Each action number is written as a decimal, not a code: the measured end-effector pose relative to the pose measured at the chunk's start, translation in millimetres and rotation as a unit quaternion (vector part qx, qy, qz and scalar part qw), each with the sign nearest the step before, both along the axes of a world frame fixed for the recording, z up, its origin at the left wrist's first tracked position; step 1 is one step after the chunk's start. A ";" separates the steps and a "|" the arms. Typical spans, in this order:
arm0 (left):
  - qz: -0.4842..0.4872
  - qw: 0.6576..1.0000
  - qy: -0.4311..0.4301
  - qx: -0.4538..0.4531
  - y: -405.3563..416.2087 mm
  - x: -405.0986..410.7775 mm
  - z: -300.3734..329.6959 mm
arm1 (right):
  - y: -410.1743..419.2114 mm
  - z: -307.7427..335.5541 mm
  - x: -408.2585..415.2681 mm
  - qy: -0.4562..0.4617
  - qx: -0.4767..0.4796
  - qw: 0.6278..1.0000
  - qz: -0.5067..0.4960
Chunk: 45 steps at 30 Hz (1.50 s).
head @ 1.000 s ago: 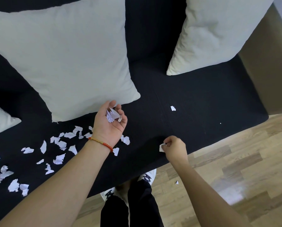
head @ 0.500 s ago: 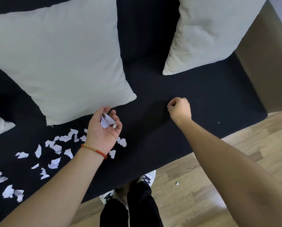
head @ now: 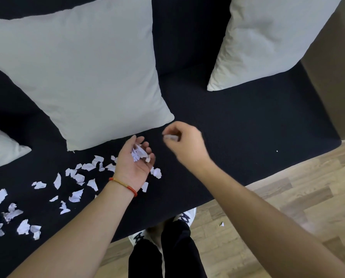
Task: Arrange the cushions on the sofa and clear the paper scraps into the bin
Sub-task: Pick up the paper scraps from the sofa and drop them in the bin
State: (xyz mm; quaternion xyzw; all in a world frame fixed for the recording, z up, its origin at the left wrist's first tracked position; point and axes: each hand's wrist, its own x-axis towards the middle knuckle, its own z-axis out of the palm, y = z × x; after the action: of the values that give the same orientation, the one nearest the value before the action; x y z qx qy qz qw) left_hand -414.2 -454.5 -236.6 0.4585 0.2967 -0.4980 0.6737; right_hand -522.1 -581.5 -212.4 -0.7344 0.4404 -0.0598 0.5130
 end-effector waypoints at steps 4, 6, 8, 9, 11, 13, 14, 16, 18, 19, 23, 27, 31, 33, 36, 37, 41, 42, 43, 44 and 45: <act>-0.046 0.995 0.020 -0.082 -1.5 -8.5 7.4 | 45.1 13.6 30.2 -0.015 -0.027 0.988 0.153; -0.040 0.993 0.044 -0.101 3.9 -4.7 10.7 | 53.3 15.5 37.1 0.003 -0.075 0.975 0.209; -0.018 0.993 0.041 -0.107 9.9 2.4 13.1 | 53.5 22.2 39.1 -0.021 -0.090 0.970 0.225; -0.008 0.994 0.030 -0.105 12.3 6.3 14.1 | 52.0 28.1 38.5 -0.047 -0.075 0.973 0.212; 0.005 0.996 -0.003 -0.089 19.2 15.0 15.1 | 48.3 36.9 34.1 -0.102 -0.004 0.987 0.126; 0.024 0.997 -0.009 -0.070 26.9 24.6 16.4 | 44.3 30.2 27.0 -0.112 0.034 0.993 0.019; 0.038 0.997 -0.004 -0.069 31.1 29.3 16.6 | 42.0 20.7 22.5 -0.078 0.021 0.997 0.003; 0.056 0.996 0.006 -0.065 41.1 37.4 16.2 | 41.0 -5.3 11.1 0.054 -0.001 0.997 0.051; 0.071 0.996 0.008 -0.053 55.4 44.1 15.4 | 53.8 -30.9 1.4 0.185 0.020 0.975 0.121; 0.075 0.996 0.011 -0.049 59.5 44.9 15.5 | 60.7 -42.0 -4.7 0.223 0.032 0.965 0.137; 0.090 0.995 0.008 -0.037 87.5 52.3 15.2 | 105.9 -63.1 -10.2 0.264 -0.004 0.947 0.185; 0.107 0.994 0.011 -0.024 109.5 58.2 12.2 | 137.6 -72.6 -2.9 0.271 -0.060 0.944 0.178; 0.114 0.993 0.012 -0.024 118.3 60.9 14.0 | 150.3 -74.9 7.5 0.268 -0.086 0.947 0.154; 0.111 0.993 0.011 -0.028 119.8 61.9 16.2 | 150.4 -75.9 10.1 0.274 -0.083 0.946 0.149; 0.109 0.993 0.011 -0.034 121.9 64.5 19.7 | 146.0 -77.1 12.9 0.267 -0.077 0.950 0.140; 0.109 0.993 0.012 -0.036 122.9 65.5 20.2 | 144.0 -77.3 12.5 0.265 -0.075 0.951 0.139; 0.115 0.992 0.012 -0.041 126.8 69.7 19.6 | 135.8 -79.2 8.1 0.251 -0.077 0.953 0.151; 0.115 0.992 0.013 -0.041 127.1 70.0 19.5 | 134.6 -80.1 7.7 0.245 -0.077 0.955 0.151; 0.114 0.993 0.014 -0.040 127.3 69.7 19.6 | 133.7 -81.5 7.5 0.240 -0.078 0.956 0.150; 0.113 0.993 0.013 -0.039 127.6 69.2 19.8 | 132.9 -82.6 7.9 0.236 -0.078 0.957 0.149; 0.112 0.993 0.011 -0.038 127.8 68.5 19.2 | 132.4 -83.3 8.4 0.232 -0.076 0.959 0.147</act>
State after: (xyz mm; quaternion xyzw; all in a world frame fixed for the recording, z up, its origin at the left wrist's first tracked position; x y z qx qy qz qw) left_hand -345.8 -326.8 -217.4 0.3912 0.3345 -0.4351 0.7388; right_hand -513.7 -449.1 -295.7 -0.8215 0.4290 0.1548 0.3423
